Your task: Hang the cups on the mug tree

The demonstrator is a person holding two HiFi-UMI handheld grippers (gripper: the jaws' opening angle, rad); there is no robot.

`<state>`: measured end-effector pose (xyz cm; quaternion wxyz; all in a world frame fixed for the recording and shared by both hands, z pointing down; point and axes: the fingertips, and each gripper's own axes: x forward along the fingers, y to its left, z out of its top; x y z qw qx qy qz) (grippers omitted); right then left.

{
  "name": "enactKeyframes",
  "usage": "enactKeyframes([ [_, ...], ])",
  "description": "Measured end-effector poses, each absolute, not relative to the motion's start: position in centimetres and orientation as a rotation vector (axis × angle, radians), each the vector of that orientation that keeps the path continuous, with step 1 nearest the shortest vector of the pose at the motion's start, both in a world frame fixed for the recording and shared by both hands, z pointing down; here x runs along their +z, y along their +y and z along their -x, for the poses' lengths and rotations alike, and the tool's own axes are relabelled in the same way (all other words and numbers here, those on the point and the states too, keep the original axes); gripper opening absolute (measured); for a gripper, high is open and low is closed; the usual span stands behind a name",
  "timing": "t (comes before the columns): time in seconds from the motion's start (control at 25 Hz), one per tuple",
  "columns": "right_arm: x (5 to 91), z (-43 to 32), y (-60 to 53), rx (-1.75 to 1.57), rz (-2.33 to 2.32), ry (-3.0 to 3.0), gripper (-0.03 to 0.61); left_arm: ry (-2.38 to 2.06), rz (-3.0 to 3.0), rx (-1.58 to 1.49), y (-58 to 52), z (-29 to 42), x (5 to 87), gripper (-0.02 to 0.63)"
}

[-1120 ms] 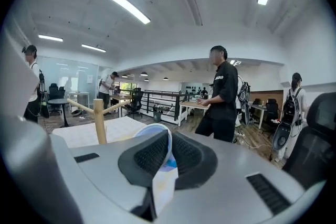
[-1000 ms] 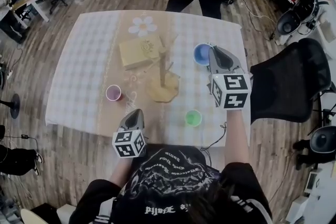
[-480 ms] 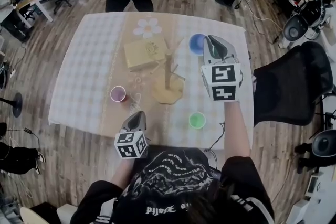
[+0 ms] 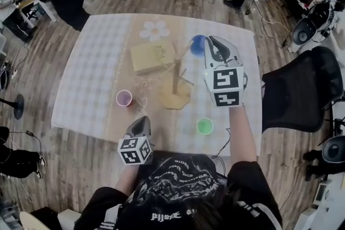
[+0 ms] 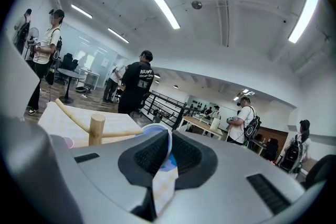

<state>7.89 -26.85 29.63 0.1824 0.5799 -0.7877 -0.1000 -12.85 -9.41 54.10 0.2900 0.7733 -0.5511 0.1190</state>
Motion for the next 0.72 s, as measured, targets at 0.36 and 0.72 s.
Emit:
enactKeyframes([
  [0.36,28.9,-6.6,-26.0,-0.378,-1.6,-2.221,0.031,-1.478,-2.045,0.298,-9.6,13.5,54.0,0.021],
  [0.72,29.2,-6.1,-24.9,-0.395,-1.598,-2.238,0.031,-1.484,-2.045,0.3,-9.5,13.3,53.7,0.021],
])
